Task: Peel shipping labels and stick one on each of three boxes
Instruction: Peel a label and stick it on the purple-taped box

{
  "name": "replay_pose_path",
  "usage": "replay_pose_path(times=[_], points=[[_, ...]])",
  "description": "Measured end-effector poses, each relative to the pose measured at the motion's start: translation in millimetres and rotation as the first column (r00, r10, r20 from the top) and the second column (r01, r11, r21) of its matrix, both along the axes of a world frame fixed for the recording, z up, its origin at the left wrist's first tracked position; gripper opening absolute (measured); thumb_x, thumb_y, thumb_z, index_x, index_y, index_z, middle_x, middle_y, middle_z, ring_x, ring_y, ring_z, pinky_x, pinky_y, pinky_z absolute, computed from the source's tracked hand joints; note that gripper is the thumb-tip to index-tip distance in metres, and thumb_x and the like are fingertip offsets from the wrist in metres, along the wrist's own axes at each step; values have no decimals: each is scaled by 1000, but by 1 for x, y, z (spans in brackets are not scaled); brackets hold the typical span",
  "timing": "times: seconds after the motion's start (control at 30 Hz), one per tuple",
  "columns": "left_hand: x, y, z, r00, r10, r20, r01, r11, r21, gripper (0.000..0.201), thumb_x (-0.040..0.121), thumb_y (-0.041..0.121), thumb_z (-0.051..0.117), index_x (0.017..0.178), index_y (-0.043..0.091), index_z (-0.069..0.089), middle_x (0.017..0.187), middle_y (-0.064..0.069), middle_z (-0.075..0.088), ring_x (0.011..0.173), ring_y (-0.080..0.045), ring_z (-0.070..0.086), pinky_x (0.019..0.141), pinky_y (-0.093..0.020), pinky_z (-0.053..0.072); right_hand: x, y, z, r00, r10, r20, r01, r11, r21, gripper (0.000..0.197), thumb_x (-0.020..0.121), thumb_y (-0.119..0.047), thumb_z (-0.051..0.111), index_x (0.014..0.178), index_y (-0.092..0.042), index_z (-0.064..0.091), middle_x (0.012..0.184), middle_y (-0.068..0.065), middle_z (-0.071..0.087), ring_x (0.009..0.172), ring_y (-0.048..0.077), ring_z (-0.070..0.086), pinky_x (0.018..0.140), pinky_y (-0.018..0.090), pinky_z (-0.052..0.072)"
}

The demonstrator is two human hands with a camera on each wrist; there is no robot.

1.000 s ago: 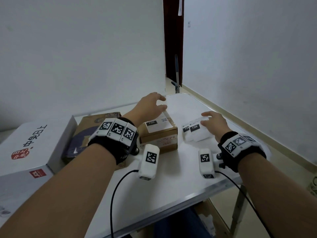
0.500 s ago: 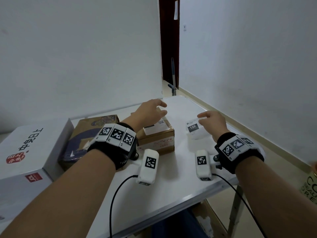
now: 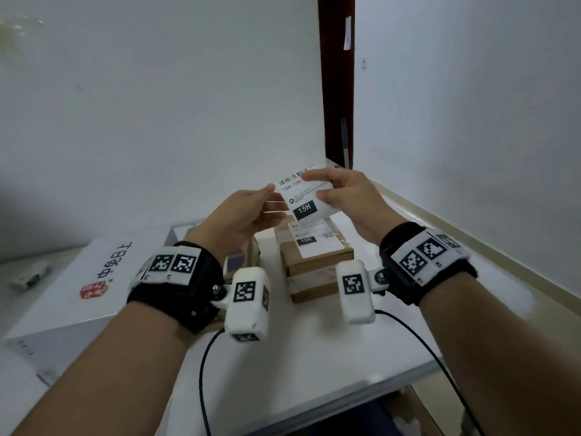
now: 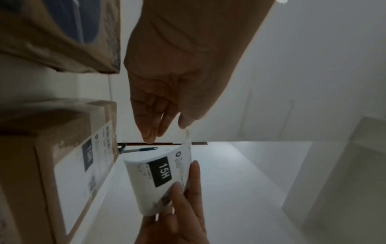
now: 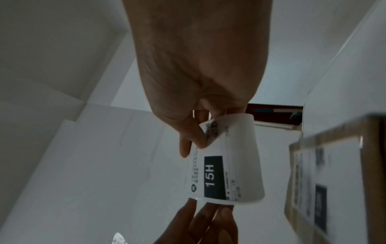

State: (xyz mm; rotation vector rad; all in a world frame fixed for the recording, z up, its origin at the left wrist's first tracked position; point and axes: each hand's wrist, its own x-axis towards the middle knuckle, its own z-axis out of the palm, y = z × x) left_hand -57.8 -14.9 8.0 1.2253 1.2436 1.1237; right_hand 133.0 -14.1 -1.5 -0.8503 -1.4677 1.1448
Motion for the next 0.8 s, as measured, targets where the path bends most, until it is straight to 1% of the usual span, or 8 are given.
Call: replay_pose_path(times=[0.17,0.23,0.3,0.47,0.53,0.6,0.7,0.8], points=[[-46,-18,6,963,157,219,-172,984,53,16,95,4,51,94,0,67,87,-12,71,58,-10,66,56,-17,55,-49,-1,-1,993,51,104,-53,998,18,38,88,14,47,97,-15,71,121,12,65,99,23,68,70,24,57],[-61,-27,7,941,174,292,-194,980,43,14,94,3,54,90,-2,66,78,-12,70,57,-11,65,57,-18,56,-65,-1,-2,990,53,134,-57,998,30,38,87,15,46,95,-13,70,123,11,65,96,19,67,71,23,57],[-75,-36,8,929,174,326,-193,981,26,13,92,5,57,87,-3,66,71,-11,71,59,-13,66,60,-19,58,-78,-1,-3,983,58,172,-67,997,46,37,87,16,46,96,-10,70,124,10,64,98,19,67,77,29,59],[-103,-51,-1,966,161,203,-181,980,86,12,92,5,60,84,-2,66,79,-13,74,70,-16,67,65,-18,58,-105,1,-8,964,51,260,-80,992,100,42,82,16,46,84,-18,71,120,9,66,109,24,64,83,37,59],[-110,-53,-5,967,181,181,-200,975,94,12,91,5,60,84,-1,65,85,-16,73,71,-16,68,65,-18,58,-114,2,-10,952,13,306,-56,990,131,41,80,13,48,84,-20,72,118,8,66,110,24,63,77,30,59],[-115,-55,-9,966,198,168,-218,970,109,11,91,5,60,83,-1,65,86,-16,72,70,-15,69,66,-18,58,-123,2,-9,923,-55,381,-24,979,201,36,81,8,53,90,-21,71,120,4,65,111,18,60,68,17,53],[-117,-57,-15,980,176,87,-188,971,146,10,90,7,62,85,2,68,84,-14,70,74,-16,69,72,-21,59,-134,-1,-2,857,-165,489,-12,941,338,30,85,-9,62,113,-20,64,126,-3,60,112,7,49,88,16,39],[-115,-59,-18,990,135,29,-138,976,167,16,91,10,63,98,-3,67,85,-14,69,76,-18,68,77,-23,58,-142,1,2,783,-263,564,-22,894,447,42,84,-19,65,124,-27,57,141,-2,44,131,17,35,101,21,23]])
